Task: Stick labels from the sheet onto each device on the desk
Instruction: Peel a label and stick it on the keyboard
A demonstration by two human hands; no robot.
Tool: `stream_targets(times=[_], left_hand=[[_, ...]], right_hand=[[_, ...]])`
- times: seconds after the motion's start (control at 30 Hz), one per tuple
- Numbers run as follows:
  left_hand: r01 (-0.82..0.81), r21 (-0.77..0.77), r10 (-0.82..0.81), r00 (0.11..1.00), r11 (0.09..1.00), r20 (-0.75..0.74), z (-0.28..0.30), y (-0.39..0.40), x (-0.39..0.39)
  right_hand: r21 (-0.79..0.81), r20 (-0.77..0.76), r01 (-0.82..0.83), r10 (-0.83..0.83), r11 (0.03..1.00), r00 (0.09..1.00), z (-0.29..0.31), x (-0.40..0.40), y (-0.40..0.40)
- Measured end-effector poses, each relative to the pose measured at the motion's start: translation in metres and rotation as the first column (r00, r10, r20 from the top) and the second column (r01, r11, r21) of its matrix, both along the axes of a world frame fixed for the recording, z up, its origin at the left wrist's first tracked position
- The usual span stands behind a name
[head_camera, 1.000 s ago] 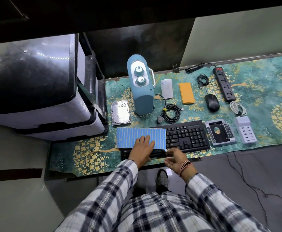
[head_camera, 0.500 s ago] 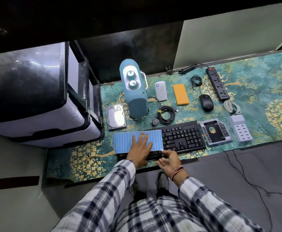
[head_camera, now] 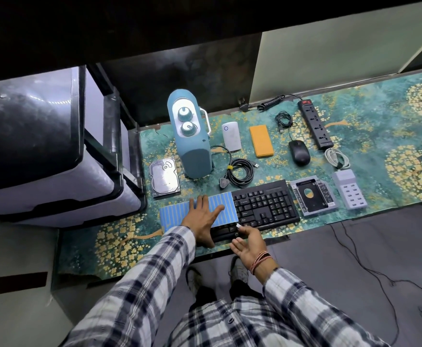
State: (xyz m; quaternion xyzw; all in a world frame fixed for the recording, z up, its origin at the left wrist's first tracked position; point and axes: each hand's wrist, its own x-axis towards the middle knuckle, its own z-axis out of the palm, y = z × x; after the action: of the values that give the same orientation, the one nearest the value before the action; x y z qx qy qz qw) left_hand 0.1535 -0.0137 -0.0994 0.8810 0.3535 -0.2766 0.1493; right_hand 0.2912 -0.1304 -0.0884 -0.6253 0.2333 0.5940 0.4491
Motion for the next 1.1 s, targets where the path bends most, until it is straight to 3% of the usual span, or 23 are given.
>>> stream_targets(times=[0.33, 0.5, 0.63, 0.77, 0.83, 0.97, 1.1], left_hand=[[-0.073, -0.284, 0.109, 0.988, 0.956, 0.113, 0.023, 0.012, -0.011], [-0.055, -0.106, 0.093, 0.914, 0.993, 0.395, 0.042, 0.006, -0.014], [-0.127, -0.009, 0.113, 0.842, 0.992, 0.528, 0.048, 0.01, -0.011], [-0.241, -0.035, 0.219, 0.802, 0.97, 0.556, 0.058, 0.032, -0.008], [-0.297, -0.056, 0.279, 0.792, 0.953, 0.543, 0.062, 0.043, -0.005], [-0.336, -0.164, 0.372, 0.787, 0.927, 0.492, 0.069, 0.058, -0.008], [-0.36, -0.22, 0.422, 0.774, 0.907, 0.472, 0.067, 0.059, -0.016]], right_hand=[[0.011, 0.311, 0.074, -0.073, 0.997, 0.948, 0.018, 0.007, 0.027], [0.075, 0.393, -0.002, -0.028, 0.997, 0.919, 0.037, 0.011, 0.06], [0.196, 0.375, -0.018, -0.058, 0.98, 0.925, 0.064, 0.011, 0.075], [0.298, 0.376, -0.048, -0.071, 0.953, 0.924, 0.069, 0.012, 0.073], [0.278, 0.363, -0.073, -0.034, 0.958, 0.931, 0.063, 0.008, 0.068], [0.158, 0.19, -0.117, 0.086, 0.98, 0.978, 0.039, 0.002, 0.059], [0.069, 0.05, -0.268, 0.265, 0.961, 0.963, 0.02, -0.002, 0.059]])
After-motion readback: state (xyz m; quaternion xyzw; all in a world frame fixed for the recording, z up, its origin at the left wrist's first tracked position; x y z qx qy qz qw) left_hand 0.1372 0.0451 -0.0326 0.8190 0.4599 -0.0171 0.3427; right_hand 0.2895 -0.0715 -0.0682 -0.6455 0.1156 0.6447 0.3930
